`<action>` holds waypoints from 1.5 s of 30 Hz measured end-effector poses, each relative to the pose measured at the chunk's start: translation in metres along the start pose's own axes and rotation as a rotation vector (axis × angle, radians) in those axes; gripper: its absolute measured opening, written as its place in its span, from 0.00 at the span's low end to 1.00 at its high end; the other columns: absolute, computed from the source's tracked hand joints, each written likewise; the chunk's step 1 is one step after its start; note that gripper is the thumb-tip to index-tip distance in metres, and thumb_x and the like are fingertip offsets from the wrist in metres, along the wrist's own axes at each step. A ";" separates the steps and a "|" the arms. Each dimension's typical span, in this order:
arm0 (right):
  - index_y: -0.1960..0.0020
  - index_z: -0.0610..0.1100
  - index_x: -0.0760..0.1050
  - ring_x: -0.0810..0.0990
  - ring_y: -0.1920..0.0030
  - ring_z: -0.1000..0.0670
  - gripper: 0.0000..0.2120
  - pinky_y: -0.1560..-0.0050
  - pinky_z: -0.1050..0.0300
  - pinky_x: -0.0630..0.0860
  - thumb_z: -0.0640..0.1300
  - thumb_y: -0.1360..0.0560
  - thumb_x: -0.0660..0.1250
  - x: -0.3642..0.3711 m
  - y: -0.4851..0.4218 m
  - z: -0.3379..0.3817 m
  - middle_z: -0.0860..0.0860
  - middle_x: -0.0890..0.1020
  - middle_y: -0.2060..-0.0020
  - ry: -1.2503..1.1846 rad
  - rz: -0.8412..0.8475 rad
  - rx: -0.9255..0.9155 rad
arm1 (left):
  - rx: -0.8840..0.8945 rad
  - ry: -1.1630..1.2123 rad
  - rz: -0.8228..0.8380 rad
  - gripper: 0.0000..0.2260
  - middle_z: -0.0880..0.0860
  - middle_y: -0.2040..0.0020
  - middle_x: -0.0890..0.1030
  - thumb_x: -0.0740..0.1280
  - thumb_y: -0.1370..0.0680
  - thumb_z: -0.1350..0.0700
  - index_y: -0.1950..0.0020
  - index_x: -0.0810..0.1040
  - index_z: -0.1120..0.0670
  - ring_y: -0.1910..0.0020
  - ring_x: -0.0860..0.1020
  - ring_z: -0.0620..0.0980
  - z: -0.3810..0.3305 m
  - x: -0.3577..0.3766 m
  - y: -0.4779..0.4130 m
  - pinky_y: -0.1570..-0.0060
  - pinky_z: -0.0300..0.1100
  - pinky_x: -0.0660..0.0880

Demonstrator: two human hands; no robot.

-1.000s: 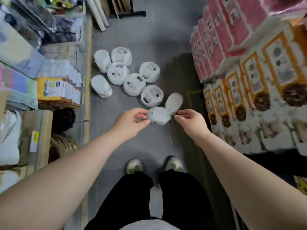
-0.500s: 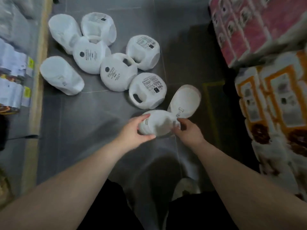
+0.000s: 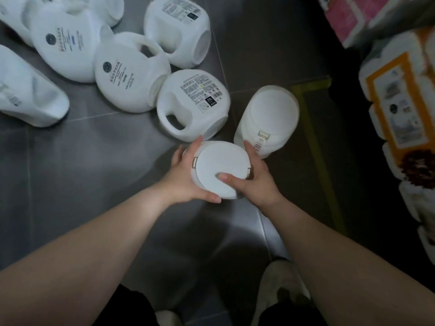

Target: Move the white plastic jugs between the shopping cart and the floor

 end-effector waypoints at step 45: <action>0.34 0.52 0.75 0.78 0.42 0.53 0.30 0.38 0.55 0.76 0.48 0.34 0.79 0.030 0.437 0.649 0.56 0.79 0.45 0.170 0.654 -0.522 | -0.021 0.759 -0.828 0.55 0.41 0.32 0.65 0.83 0.43 0.65 0.24 0.58 0.42 0.36 0.70 0.48 -0.269 -0.392 0.602 0.58 0.45 0.82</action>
Point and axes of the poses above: each hand's wrist, its own y-axis away from the middle knuckle, its own x-axis out of the palm, z = x × y, the point moved 7 cm from there along -y, towards the middle knuckle
